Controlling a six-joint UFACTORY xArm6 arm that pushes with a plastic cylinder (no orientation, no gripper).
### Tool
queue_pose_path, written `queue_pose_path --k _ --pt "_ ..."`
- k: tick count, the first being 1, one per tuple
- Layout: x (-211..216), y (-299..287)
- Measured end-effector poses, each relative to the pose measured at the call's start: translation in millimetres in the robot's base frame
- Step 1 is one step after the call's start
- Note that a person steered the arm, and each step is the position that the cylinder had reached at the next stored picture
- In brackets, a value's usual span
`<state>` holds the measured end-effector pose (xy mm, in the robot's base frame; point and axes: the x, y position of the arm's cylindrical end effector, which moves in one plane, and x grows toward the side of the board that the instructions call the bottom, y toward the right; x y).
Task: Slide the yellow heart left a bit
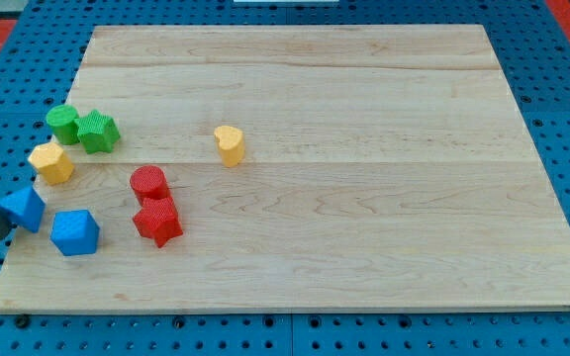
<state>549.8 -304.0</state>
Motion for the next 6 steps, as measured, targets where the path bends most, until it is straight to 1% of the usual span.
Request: queue_pose_path --k 1,2,3,4,5,6 --pt "14 35" --pt "19 55" --pt "58 67" --pt "68 142" --pt "63 273" --pt "-14 342"
